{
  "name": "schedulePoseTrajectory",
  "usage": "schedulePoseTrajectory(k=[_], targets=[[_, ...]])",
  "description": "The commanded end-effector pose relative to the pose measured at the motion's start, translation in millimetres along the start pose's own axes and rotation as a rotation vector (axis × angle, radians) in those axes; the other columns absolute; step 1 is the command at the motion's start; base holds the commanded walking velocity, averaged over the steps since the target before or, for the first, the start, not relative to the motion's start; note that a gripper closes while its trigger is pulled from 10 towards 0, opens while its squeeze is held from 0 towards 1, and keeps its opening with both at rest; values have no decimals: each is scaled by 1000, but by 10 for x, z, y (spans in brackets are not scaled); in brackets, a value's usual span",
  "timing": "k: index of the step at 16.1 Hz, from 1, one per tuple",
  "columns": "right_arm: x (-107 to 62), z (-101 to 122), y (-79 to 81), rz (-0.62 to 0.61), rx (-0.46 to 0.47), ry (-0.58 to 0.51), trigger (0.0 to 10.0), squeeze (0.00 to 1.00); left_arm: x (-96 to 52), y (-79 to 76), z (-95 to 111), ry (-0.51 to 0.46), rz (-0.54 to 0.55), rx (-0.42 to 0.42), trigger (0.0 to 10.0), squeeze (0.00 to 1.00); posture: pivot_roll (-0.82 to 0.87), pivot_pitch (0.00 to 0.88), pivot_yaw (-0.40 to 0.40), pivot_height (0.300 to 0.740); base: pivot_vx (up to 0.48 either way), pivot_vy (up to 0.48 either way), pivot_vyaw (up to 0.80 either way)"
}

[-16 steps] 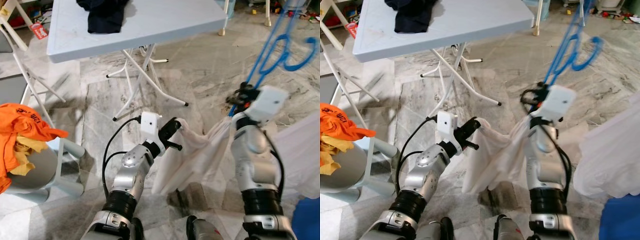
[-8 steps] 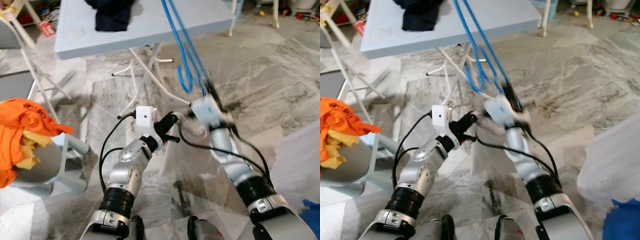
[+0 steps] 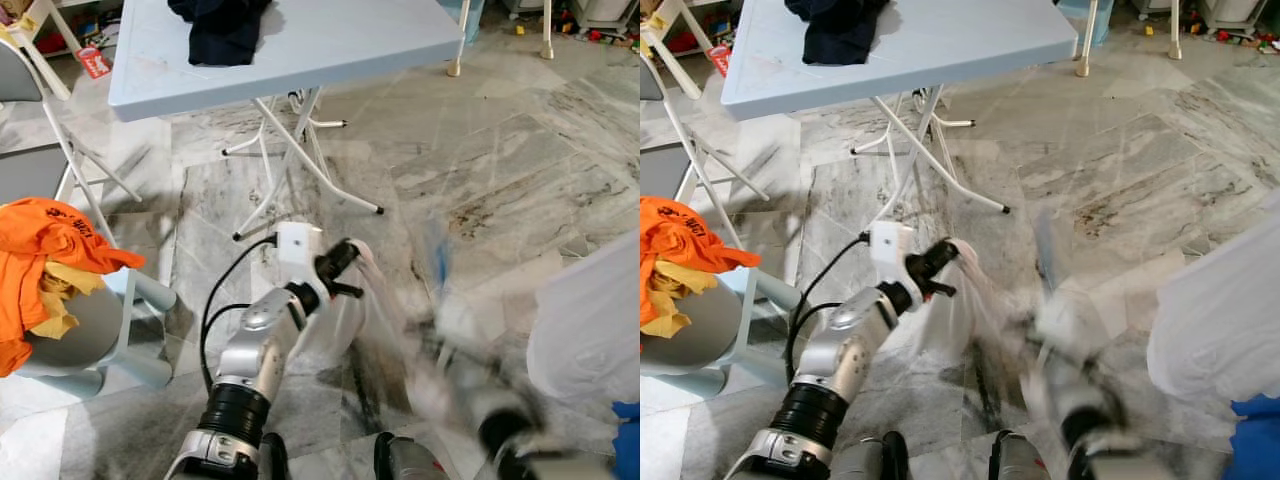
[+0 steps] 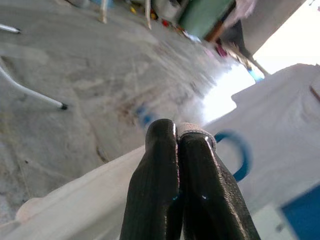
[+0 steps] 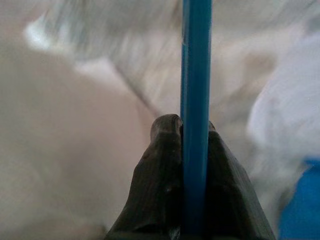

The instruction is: Hang hanger

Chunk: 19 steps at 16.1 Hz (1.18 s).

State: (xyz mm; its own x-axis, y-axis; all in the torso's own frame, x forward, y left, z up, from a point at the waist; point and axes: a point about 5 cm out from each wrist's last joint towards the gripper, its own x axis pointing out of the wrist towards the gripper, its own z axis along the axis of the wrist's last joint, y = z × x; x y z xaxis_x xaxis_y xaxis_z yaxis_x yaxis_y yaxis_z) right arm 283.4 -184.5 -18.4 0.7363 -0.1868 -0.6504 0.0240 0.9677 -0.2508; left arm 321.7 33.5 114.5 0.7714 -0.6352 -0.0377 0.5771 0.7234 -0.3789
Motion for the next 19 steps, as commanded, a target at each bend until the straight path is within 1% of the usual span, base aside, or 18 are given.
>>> schedulePoseTrajectory(k=[1,2,3,4,5,6,7,8,9,10,11,12,13,14,15,16,17,19], targets=[[2,-62,-38,3,48,42,10000,0,-21,45,-80,64,10,34,0,0,-62,205,41,740,0,0,0],[-19,-237,-6,43,44,129,10000,0,-47,88,-203,118,36,64,0,0,-68,208,38,740,0,0,0],[-38,-333,37,89,54,164,10000,0,-59,94,-266,136,40,63,0,0,-72,209,39,740,0,0,0],[-65,-425,109,150,28,177,10000,0,-74,108,-339,161,47,72,0,0,-77,209,39,740,0,0,0],[-88,-511,138,172,-22,189,10000,0,-87,126,-395,184,54,84,0,0,-82,209,38,740,0,0,0],[-121,-637,152,174,-65,214,10000,0,-113,161,-478,221,63,102,0,0,-85,209,39,740,0,0,0],[-128,-662,157,175,-67,220,10000,0,-119,170,-499,232,66,105,0,0,-85,209,39,740,0,0,0],[-152,-733,192,159,14,248,10000,0,-144,208,-581,272,82,118,0,0,-86,207,39,740,0,0,0],[-155,-721,227,157,37,246,10000,0,-147,216,-597,279,84,122,0,0,-85,206,38,740,0,0,0],[-139,-609,302,170,41,195,10000,0,-136,219,-583,270,89,120,0,0,-86,206,40,740,0,0,0],[-115,-435,358,187,48,107,10000,0,-116,218,-559,256,91,121,0,0,-86,205,38,740,0,0,0],[-62,177,280,107,245,-184,10000,0,-88,217,-502,225,97,124,0,0,-80,206,39,740,0,0,0],[-83,667,76,10,439,-389,10000,0,-77,229,-471,208,103,127,0,0,-75,206,42,740,0,0,0],[-182,1142,-154,13,673,-596,10000,0,-81,251,-460,204,109,129,0,0,-77,205,44,740,0,0,0],[-249,1351,-254,49,789,-688,10000,0,-87,268,-464,207,114,131,0,0,-82,203,48,740,0,0,0],[-362,1605,-347,136,890,-810,10000,0,-98,281,-479,213,118,126,0,0,-84,201,49,740,0,0,0],[-456,1764,-386,204,915,-902,10000,0,-99,277,-494,218,115,125,0,0,-86,200,50,740,0,0,0],[-510,1816,-344,270,923,-961,10000,0,-85,256,-498,216,108,124,0,0,-87,199,49,740,0,0,0]])
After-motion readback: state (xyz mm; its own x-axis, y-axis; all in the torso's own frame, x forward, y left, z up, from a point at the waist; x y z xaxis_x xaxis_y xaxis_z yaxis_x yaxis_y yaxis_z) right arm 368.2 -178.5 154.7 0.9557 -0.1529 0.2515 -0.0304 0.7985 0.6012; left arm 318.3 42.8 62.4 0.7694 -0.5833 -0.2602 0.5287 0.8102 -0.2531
